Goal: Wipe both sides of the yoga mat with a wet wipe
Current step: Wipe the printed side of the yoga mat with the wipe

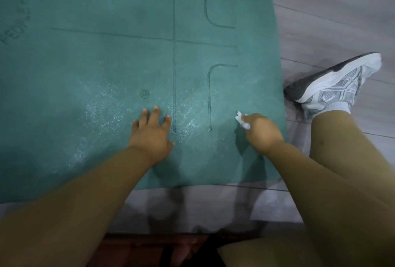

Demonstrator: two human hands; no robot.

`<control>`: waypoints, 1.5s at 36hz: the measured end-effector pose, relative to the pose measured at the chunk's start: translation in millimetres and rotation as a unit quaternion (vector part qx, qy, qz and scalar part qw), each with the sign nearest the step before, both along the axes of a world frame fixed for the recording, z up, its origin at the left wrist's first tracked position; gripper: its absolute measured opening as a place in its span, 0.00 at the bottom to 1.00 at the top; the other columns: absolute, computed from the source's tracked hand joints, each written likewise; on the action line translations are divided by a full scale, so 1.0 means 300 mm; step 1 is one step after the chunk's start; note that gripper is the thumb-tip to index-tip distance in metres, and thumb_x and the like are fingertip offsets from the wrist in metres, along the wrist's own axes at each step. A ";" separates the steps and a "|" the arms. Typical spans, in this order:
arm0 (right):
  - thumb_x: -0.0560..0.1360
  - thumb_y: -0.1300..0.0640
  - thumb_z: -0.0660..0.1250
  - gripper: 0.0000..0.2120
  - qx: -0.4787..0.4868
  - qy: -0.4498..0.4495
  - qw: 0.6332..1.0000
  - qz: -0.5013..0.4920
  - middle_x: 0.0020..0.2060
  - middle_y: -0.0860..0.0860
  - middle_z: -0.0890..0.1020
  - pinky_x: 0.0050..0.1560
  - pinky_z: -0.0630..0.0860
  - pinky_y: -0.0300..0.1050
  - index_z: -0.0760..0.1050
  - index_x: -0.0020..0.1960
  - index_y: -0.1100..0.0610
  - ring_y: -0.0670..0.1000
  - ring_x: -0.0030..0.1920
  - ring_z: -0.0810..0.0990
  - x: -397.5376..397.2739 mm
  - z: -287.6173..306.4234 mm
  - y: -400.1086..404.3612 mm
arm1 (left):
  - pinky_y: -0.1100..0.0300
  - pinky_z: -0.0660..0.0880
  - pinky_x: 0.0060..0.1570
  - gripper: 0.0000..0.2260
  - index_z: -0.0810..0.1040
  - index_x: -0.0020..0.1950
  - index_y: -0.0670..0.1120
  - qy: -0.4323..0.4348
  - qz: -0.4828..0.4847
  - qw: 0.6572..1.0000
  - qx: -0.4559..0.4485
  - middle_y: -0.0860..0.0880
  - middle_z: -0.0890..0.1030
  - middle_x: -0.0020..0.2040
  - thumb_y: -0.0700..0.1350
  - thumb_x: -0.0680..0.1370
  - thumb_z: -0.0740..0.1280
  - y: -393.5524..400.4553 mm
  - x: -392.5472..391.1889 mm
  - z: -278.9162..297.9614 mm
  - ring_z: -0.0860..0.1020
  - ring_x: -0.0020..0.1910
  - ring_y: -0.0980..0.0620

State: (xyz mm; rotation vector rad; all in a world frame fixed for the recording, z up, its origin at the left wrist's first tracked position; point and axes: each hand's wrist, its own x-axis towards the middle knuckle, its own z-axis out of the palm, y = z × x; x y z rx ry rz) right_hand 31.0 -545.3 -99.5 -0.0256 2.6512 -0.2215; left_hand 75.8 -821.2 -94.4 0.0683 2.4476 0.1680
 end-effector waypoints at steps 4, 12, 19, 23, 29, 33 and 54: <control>0.80 0.51 0.60 0.14 -0.103 0.077 0.979 -0.157 0.44 0.59 0.81 0.39 0.64 0.41 0.80 0.48 0.59 0.57 0.44 0.78 -0.105 0.026 0.007 | 0.45 0.49 0.74 0.32 0.48 0.78 0.50 -0.002 0.000 1.000 -0.007 0.44 0.41 0.77 0.58 0.79 0.59 0.006 -0.010 0.009 0.43 0.76 0.39; 0.78 0.57 0.61 0.12 0.017 0.087 0.978 -0.186 0.51 0.64 0.78 0.47 0.68 0.47 0.76 0.48 0.66 0.62 0.53 0.76 -0.215 0.007 0.039 | 0.46 0.50 0.72 0.32 0.48 0.78 0.51 0.015 -0.016 0.999 -0.028 0.45 0.42 0.77 0.58 0.79 0.59 0.002 -0.001 0.001 0.43 0.76 0.40; 0.78 0.60 0.58 0.12 -0.073 0.011 0.994 0.080 0.59 0.55 0.75 0.50 0.68 0.44 0.72 0.60 0.58 0.57 0.56 0.75 0.060 0.001 -0.255 | 0.45 0.49 0.72 0.32 0.46 0.77 0.52 0.036 -0.012 0.999 -0.032 0.45 0.41 0.78 0.59 0.79 0.58 0.002 0.017 -0.015 0.43 0.76 0.40; 0.76 0.59 0.59 0.14 -0.061 -0.017 0.992 0.108 0.60 0.52 0.75 0.50 0.69 0.43 0.71 0.61 0.53 0.55 0.58 0.75 0.083 0.015 -0.210 | 0.45 0.49 0.72 0.33 0.46 0.78 0.53 0.042 -0.015 0.999 -0.020 0.46 0.41 0.78 0.60 0.79 0.57 -0.013 0.026 -0.022 0.43 0.76 0.41; 0.77 0.60 0.61 0.13 0.010 0.061 0.956 -0.286 0.56 0.65 0.76 0.54 0.71 0.51 0.68 0.61 0.61 0.65 0.57 0.75 0.030 0.011 0.025 | 0.47 0.46 0.73 0.33 0.44 0.78 0.54 0.024 -0.020 1.000 0.001 0.47 0.38 0.77 0.59 0.79 0.58 -0.034 0.034 -0.015 0.40 0.76 0.43; 0.75 0.63 0.60 0.16 -0.016 0.070 0.976 -0.205 0.59 0.57 0.75 0.55 0.69 0.45 0.71 0.62 0.58 0.59 0.58 0.75 0.172 -0.008 -0.144 | 0.48 0.45 0.73 0.33 0.45 0.78 0.54 0.018 -0.016 1.000 0.011 0.48 0.37 0.77 0.59 0.79 0.59 -0.044 0.047 -0.019 0.40 0.76 0.43; 0.75 0.62 0.61 0.22 -0.095 0.034 0.995 0.008 0.59 0.59 0.74 0.52 0.73 0.49 0.69 0.68 0.56 0.61 0.53 0.77 0.301 -0.042 -0.432 | 0.51 0.48 0.75 0.32 0.48 0.77 0.57 0.026 -0.044 0.997 0.053 0.52 0.38 0.78 0.58 0.78 0.61 -0.139 0.109 -0.031 0.42 0.77 0.47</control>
